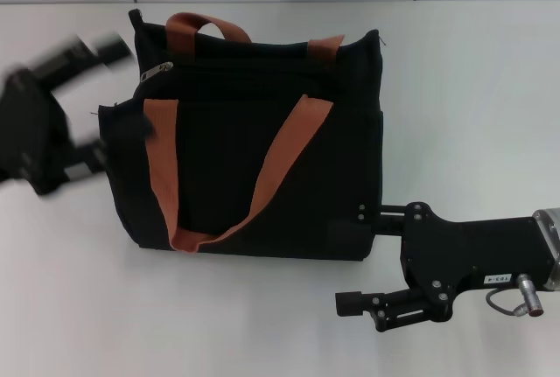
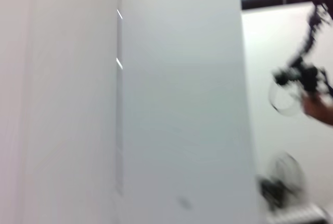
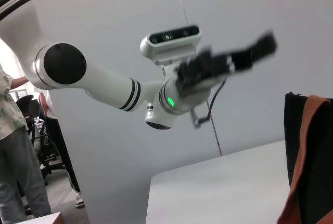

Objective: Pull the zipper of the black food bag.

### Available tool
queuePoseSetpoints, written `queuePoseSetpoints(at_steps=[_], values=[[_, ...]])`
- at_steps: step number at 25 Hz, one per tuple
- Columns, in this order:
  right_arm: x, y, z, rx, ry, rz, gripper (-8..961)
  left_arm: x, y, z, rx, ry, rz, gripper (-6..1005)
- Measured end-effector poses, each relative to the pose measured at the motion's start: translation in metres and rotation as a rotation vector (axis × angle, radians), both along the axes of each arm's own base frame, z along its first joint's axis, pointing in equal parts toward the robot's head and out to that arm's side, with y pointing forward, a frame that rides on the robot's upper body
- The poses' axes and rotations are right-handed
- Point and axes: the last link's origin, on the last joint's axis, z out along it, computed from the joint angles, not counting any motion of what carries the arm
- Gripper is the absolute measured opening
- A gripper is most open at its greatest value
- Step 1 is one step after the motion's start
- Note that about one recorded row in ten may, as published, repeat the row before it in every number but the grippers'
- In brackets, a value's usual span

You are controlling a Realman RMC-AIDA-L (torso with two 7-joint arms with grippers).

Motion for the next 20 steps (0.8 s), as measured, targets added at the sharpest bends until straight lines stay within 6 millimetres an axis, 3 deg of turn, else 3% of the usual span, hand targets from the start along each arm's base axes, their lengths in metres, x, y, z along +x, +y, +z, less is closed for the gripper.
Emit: queuePoseSetpoints(at_steps=[3, 4, 5, 7, 9, 10, 13, 20], values=[[0.001, -0.001, 0.000, 0.000, 0.000, -0.002, 810, 0.001, 0.002, 0.005, 0.030, -0.022, 0.006, 829], [0.001, -0.001, 0.000, 0.000, 0.000, -0.003, 810, -0.008, 0.016, 0.028, 0.170, -0.054, 0.092, 829], [0.001, -0.001, 0.000, -0.001, 0.001, -0.004, 809, -0.008, 0.016, 0.028, 0.170, -0.054, 0.092, 829], [0.001, -0.002, 0.000, -0.002, 0.001, -0.007, 808, -0.021, 0.030, 0.038, 0.225, 0.006, 0.183, 829], [0.002, -0.003, 0.000, -0.003, 0.002, -0.011, 807, -0.021, 0.030, 0.038, 0.225, 0.006, 0.183, 830], [0.003, -0.003, 0.000, -0.003, 0.002, -0.012, 806, -0.034, 0.042, 0.045, 0.244, 0.106, 0.254, 830], [0.004, -0.004, 0.000, -0.004, 0.003, -0.014, 805, -0.049, 0.051, 0.046, 0.234, 0.251, 0.315, 830], [0.004, -0.005, 0.001, -0.006, 0.005, -0.014, 801, -0.055, 0.048, 0.033, 0.145, 0.389, 0.293, 829]])
